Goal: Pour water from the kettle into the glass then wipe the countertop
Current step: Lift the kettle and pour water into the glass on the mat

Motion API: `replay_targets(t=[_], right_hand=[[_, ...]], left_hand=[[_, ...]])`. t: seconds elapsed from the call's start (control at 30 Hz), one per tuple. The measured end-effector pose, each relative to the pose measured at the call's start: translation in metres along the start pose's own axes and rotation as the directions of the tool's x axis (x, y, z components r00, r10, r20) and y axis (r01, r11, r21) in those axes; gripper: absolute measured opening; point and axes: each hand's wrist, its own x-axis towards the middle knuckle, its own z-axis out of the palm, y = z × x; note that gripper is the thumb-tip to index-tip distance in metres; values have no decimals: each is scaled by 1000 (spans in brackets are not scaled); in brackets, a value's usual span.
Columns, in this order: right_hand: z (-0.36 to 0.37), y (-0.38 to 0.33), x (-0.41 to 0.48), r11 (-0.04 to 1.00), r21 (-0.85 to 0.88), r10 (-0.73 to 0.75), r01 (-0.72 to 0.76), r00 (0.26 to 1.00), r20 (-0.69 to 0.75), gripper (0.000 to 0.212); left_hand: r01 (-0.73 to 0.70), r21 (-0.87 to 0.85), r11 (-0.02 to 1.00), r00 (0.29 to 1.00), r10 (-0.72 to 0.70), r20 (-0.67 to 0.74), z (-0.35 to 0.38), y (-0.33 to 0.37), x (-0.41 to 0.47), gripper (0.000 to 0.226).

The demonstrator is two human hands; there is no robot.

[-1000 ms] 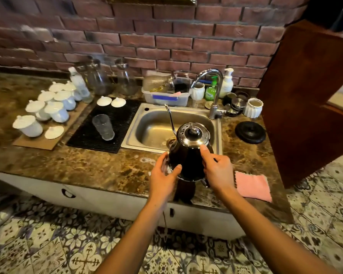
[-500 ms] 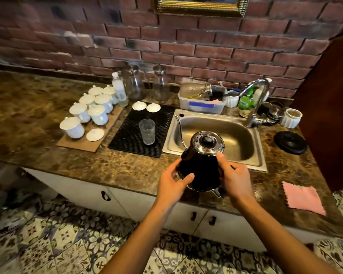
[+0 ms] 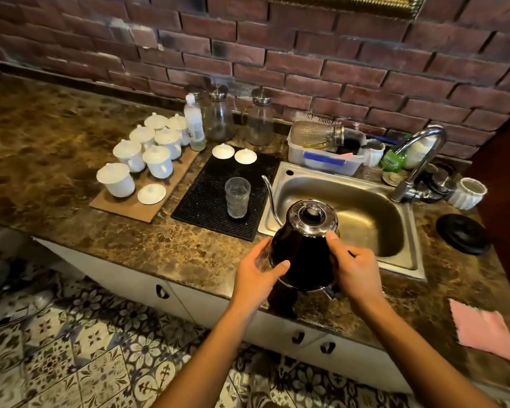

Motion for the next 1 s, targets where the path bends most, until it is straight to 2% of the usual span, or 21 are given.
replay_targets(t=[0.1, 0.27, 0.47, 0.7, 0.83, 1.0], right_hand=[[3, -1, 19, 999, -39, -13, 14, 999, 34, 62], [2, -2, 53, 997, -76, -3, 9, 997, 74, 63], [2, -7, 85, 987, -150, -40, 58, 992, 118, 63], [1, -7, 106, 973, -219, -35, 69, 987, 156, 73], [0, -8, 113, 960, -267, -40, 86, 984, 173, 87], [4, -20, 114, 948, -301, -57, 104, 985, 162, 84]], left_hand=[[69, -53, 996, 998, -68, 5, -2, 4, 17, 73], [164, -117, 979, 986, -161, 36, 2, 11, 49, 61], [141, -100, 985, 990, -137, 44, 6, 9, 74, 46], [153, -126, 980, 988, -152, 22, 11, 2, 88, 68], [180, -167, 969, 984, -175, 44, 13, 1, 94, 49], [233, -205, 951, 972, -223, 71, 14, -1, 99, 49]])
